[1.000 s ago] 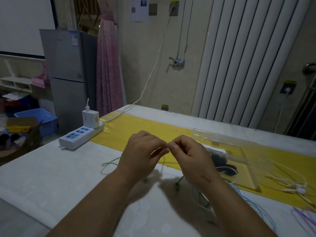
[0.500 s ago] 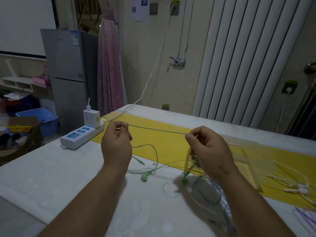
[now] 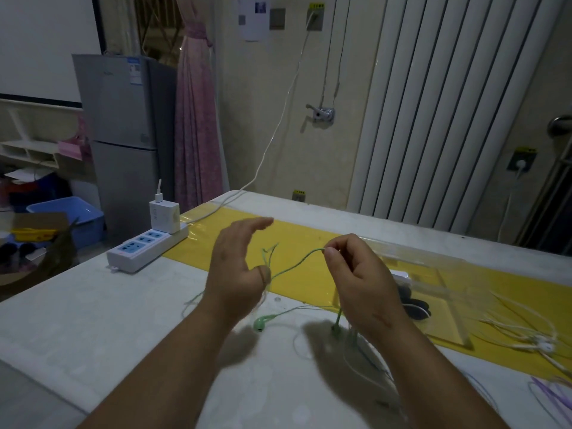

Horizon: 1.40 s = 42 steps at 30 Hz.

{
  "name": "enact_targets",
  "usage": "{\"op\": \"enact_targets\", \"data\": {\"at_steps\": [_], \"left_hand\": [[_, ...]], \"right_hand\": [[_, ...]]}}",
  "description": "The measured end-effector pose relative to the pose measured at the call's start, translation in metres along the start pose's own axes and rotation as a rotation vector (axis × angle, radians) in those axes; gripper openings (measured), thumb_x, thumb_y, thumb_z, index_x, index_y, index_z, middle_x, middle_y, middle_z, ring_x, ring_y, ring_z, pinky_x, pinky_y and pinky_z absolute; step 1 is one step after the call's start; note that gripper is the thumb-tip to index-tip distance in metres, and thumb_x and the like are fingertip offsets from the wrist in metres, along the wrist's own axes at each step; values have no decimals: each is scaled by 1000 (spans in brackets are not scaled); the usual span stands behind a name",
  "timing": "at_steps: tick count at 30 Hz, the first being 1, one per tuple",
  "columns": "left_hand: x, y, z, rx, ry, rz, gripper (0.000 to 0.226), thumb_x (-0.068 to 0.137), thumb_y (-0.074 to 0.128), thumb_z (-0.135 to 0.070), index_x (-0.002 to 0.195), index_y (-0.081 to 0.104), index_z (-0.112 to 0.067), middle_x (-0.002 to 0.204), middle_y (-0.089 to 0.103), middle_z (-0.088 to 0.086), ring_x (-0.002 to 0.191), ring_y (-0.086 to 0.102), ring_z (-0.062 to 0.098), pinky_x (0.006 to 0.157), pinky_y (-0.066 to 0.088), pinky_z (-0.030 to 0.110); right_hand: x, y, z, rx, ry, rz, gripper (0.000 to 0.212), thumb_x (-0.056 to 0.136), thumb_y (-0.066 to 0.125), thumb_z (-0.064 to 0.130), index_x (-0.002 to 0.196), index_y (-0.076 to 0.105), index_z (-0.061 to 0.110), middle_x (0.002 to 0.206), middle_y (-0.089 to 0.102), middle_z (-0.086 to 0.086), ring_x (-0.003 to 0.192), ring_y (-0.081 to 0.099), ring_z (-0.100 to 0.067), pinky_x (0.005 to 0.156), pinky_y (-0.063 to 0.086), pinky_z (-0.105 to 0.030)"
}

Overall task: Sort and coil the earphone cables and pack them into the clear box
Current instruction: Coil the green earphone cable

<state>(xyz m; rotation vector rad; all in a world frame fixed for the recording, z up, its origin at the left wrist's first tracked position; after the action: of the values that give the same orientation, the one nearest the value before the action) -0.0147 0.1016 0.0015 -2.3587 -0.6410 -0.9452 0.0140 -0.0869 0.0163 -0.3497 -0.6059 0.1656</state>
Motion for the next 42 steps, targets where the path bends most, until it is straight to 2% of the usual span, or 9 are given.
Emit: {"op": "enact_targets", "data": {"at_steps": [4,9,15,19,22,26,31,37,42], "left_hand": [[-2,6,-2,-176,-14,104,46,59,40,-28,94,70,-22,91,72,-4,92,64,11,78,44,20],[-3,6,-6,-236,14,134,40,63,44,-25,85,75,-12,97,73,1,97,64,14,77,47,22],[4,-4,8,-339,-282,-139,51,69,38,8,92,72,-22,94,73,0,85,65,6,72,47,13],[1,-19,23,-196,-473,-418,43,79,41,7,79,68,-27,82,70,-6,82,66,14,77,54,34],[1,-21,15,-118,-348,-377,28,80,46,-11,82,67,-29,83,69,-11,82,64,8,77,52,32],[0,3,-4,-23,-15,-13,33,76,56,-21,103,66,-39,99,67,-20,94,59,1,84,44,20],[-1,20,2,232,165,161,28,81,57,-43,104,71,-36,103,63,-18,104,52,13,87,43,41],[-1,12,0,65,-39,-5,24,91,47,-30,75,56,-14,61,53,-1,62,52,19,58,41,39],[-2,-5,0,136,-86,-250,26,94,45,-31,79,57,-14,60,49,-1,60,47,19,54,36,35]], "right_hand": [[0,1,-3,-104,5,-21,17,98,47,31,82,50,30,55,48,10,51,38,-10,54,37,-37],[-2,4,0,-206,12,-42,16,98,47,31,84,52,26,57,48,5,57,44,-13,60,41,-39],[-2,1,-3,-210,46,-71,17,98,46,29,83,51,26,58,50,4,58,47,-15,57,39,-36],[-1,0,-7,-216,78,-101,16,98,46,29,83,51,25,59,52,2,59,49,-16,57,38,-35],[-2,3,-6,-241,86,-73,16,98,46,30,83,52,26,59,51,4,59,48,-14,57,37,-34],[-4,8,-6,-234,77,-33,17,97,47,33,82,52,28,56,50,7,57,46,-8,59,40,-36],[-5,13,-1,-169,47,35,16,97,50,35,82,54,30,59,53,18,54,43,-4,54,35,-28],[2,1,2,241,161,98,15,80,64,9,90,68,19,64,49,-2,59,44,-15,57,36,-32],[6,-11,-1,251,204,72,23,76,59,2,91,68,16,69,62,-3,51,43,-9,43,33,-23]]}}
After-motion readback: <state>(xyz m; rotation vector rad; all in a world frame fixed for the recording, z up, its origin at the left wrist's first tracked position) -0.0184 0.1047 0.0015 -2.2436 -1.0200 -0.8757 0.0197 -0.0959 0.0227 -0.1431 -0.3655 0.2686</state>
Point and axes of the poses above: each hand's wrist, its own x-axis towards the middle knuckle, its own y-axis out of the palm, z = x × y, the point moved 4 cm from there along x, towards the middle knuckle
